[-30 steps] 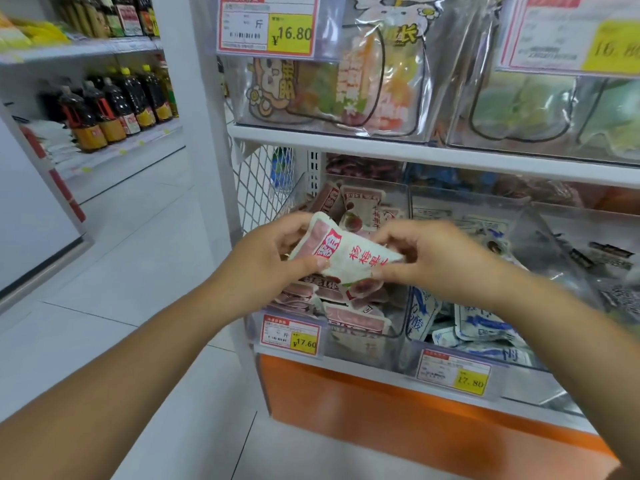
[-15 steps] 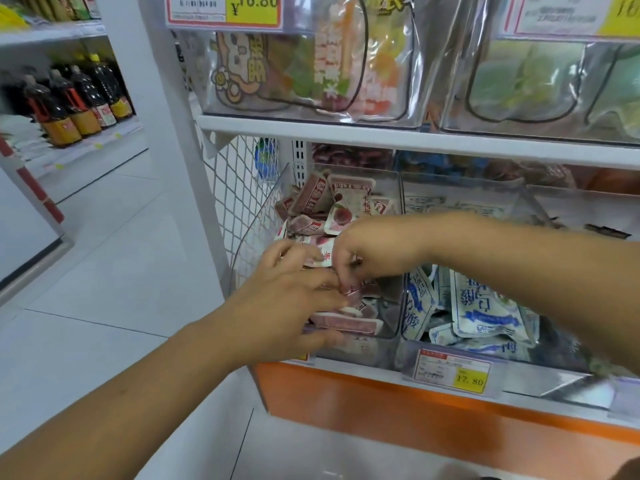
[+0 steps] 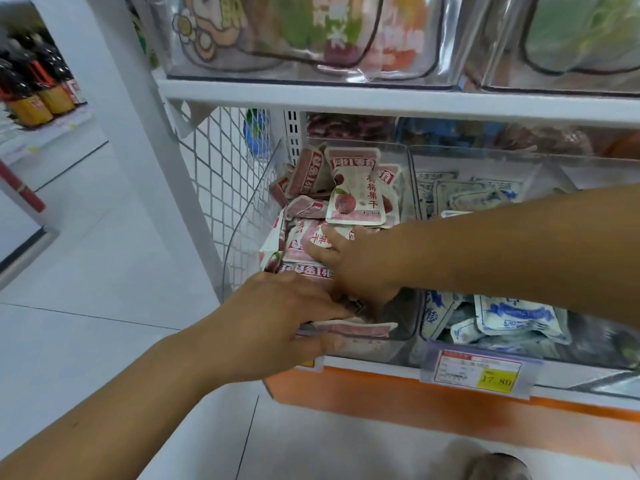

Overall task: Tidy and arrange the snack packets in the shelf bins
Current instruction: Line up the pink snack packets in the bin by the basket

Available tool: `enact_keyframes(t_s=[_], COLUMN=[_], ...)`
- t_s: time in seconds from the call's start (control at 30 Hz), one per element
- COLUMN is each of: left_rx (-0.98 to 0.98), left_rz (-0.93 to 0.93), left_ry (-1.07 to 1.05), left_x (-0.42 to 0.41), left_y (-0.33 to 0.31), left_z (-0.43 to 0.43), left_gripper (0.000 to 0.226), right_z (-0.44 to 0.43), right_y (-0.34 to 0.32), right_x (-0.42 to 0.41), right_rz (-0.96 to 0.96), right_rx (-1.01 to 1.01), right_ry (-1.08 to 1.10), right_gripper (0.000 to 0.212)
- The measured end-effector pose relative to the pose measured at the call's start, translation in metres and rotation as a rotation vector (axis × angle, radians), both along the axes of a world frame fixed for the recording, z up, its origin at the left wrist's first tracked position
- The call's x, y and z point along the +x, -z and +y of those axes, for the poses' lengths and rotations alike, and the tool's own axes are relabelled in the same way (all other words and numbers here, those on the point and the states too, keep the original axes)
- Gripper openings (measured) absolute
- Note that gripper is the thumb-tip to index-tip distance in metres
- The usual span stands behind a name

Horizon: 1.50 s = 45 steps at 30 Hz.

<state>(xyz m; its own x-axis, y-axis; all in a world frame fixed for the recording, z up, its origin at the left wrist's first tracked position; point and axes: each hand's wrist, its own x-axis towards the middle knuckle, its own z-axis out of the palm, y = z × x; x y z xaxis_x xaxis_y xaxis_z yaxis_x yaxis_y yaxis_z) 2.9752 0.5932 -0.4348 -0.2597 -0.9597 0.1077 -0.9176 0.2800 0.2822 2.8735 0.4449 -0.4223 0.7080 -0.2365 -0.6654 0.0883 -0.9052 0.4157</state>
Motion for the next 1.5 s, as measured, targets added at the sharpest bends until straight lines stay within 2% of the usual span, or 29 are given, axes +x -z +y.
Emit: enact_keyframes(t_s=[0.1,0.23,0.3,0.43,0.57,0.83,0.97,1.1,1.2,1.27,1.5], left_rx=[0.028,0.073,0.084,0.129,0.134,0.102,0.088,0.171,0.145,0.153,0.139], left_rz=[0.004,0.023,0.056,0.000,-0.027,-0.021,0.024,0.326,0.338,0.312,0.300], left_ry=[-0.011,-0.014,-0.012,-0.038,-0.046,-0.081,-0.117,-0.253,-0.288,-0.289,-0.339], left_x=[0.001,-0.001,-0.003,-0.001,0.000,0.001,-0.001,0.002,0.002,-0.002,-0.008], left_y=[0.000,-0.003,-0.005,-0.003,-0.002,-0.001,0.001,-0.003,-0.006,-0.007,-0.005], left_z=[-0.001,0.000,0.000,0.000,0.000,0.002,0.002,0.001,-0.002,-0.003,-0.002], left_gripper=[0.037,0.047,0.042,0.043,0.040,0.041,0.045,0.035,0.020,0.019,0.019], right_z=[-0.004,-0.004,-0.002,-0.002,-0.007,-0.012,-0.007,-0.013,-0.012,-0.008,0.011], right_y=[0.007,0.014,0.017,0.019,0.018,-0.029,-0.066,-0.081,-0.082,-0.083,-0.083], right_x=[-0.002,-0.001,0.000,0.004,0.008,0.008,-0.008,-0.030,-0.035,-0.036,-0.033], right_rz=[-0.015,-0.012,-0.026,-0.036,-0.077,-0.196,-0.258,-0.340,-0.430,-0.450,-0.325], right_rx=[-0.040,-0.096,-0.118,-0.184,-0.187,0.272,0.522,0.699,0.700,0.668,0.665], right_ry=[-0.004,-0.004,0.001,-0.057,-0.089,0.124,0.441,0.628,0.644,0.604,0.637], right_gripper=[0.083,0.110,0.113,0.102,0.077,0.037,0.031,0.024,0.028,0.030,0.028])
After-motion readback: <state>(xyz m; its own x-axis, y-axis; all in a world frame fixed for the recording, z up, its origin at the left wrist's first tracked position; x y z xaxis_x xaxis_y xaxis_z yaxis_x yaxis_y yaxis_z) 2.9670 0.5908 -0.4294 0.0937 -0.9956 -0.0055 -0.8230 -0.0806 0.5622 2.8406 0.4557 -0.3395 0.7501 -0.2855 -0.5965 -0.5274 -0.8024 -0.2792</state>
